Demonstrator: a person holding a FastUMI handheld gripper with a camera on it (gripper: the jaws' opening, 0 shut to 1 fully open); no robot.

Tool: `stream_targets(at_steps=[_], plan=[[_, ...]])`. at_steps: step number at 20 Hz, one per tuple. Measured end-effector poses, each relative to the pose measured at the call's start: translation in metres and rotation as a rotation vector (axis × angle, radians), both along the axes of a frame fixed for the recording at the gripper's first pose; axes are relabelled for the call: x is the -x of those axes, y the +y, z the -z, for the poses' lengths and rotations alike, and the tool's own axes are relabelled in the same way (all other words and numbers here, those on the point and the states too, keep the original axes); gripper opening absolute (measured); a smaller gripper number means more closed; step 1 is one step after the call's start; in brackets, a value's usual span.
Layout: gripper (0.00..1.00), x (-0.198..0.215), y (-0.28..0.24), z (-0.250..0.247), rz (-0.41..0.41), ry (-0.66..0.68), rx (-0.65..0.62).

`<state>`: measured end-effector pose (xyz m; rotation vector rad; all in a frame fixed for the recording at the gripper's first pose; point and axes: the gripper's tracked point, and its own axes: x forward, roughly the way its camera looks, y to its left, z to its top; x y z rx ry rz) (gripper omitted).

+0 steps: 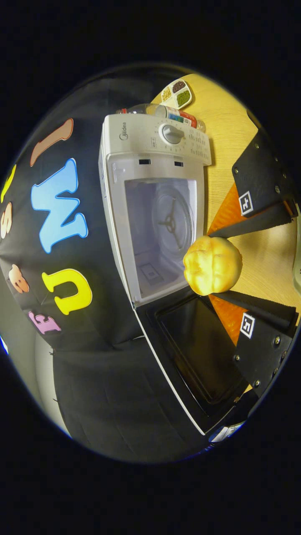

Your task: Open the microwave, put the food inside, and close the microwave door.

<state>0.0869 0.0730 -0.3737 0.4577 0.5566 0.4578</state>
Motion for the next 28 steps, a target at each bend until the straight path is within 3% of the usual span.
stream_targets(at_steps=[4, 15, 17, 21, 25, 28], plan=[[0.7, -0.035, 0.009, 0.018, 0.044, 0.062, -0.052], [0.7, -0.141, 0.041, 0.054, 0.28, 0.107, -0.179], [0.7, -0.155, 0.044, 0.065, 0.341, 0.138, -0.208], [0.7, -0.177, 0.05, 0.081, 0.386, 0.13, -0.179], [0.7, -0.193, 0.054, 0.09, 0.435, 0.188, -0.306], [0.7, -0.201, 0.052, 0.089, 0.465, 0.144, -0.299]])
